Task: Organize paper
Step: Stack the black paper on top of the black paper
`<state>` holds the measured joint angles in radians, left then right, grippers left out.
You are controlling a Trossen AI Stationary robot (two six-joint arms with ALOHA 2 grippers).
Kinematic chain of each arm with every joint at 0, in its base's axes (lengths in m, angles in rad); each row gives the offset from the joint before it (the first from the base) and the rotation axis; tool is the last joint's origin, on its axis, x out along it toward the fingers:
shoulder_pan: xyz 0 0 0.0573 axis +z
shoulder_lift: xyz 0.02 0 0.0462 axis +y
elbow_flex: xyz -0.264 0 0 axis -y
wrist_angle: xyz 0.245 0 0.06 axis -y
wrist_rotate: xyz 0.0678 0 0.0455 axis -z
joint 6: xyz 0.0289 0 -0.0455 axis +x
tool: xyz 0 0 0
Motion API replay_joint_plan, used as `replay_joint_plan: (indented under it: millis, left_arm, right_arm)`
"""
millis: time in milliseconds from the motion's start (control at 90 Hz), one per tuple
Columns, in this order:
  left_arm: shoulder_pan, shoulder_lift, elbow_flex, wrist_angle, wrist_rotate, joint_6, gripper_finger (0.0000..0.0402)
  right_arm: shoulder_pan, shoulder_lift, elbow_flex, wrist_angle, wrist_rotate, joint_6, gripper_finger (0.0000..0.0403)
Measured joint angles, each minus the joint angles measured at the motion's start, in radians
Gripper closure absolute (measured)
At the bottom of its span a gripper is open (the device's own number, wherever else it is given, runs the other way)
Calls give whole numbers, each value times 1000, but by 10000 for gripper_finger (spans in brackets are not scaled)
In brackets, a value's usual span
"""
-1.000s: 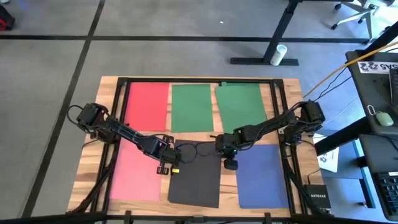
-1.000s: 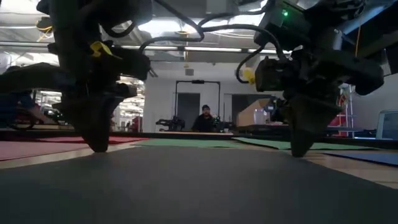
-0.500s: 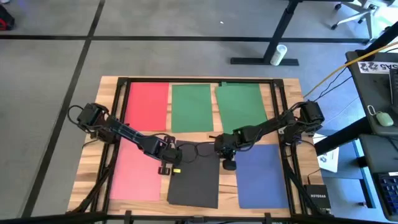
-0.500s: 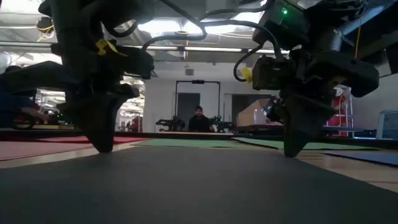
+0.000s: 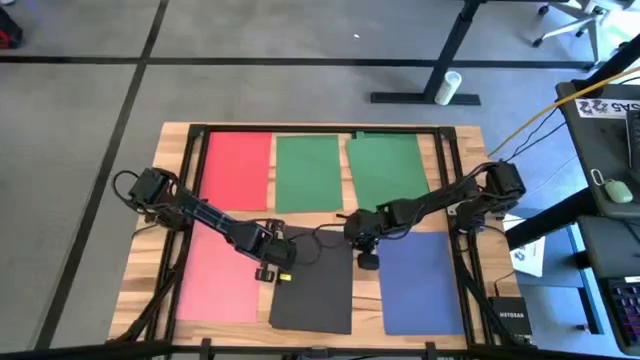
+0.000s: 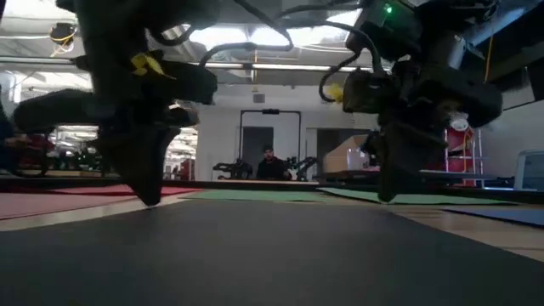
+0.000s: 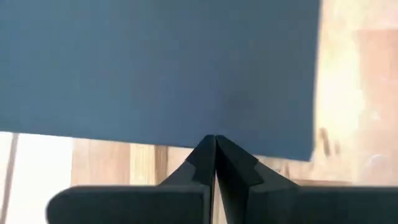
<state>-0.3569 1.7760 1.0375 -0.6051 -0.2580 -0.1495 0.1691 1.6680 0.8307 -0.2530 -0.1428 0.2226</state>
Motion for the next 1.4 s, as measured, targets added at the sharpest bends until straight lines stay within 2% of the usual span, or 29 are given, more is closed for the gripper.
replay_joint_plan:
  millis: [200,400,600,911,1400]
  left_arm:
    - [-48,-1,21,-11,76,-11,401]
    - [-126,-2,21,-25,141,-77,401]
    - [-225,-3,21,2,205,-190,401]
    - [-345,52,21,170,214,-367,401]
    - [-357,84,21,300,205,-421,402]
  right_arm:
    - [43,-25,0,-50,-23,-3,403]
    - [157,-25,1,-56,-32,18,403]
    - [268,-25,1,-21,-7,113,403]
    - [398,-3,2,91,64,218,403]
    - [448,136,43,242,42,270,403]
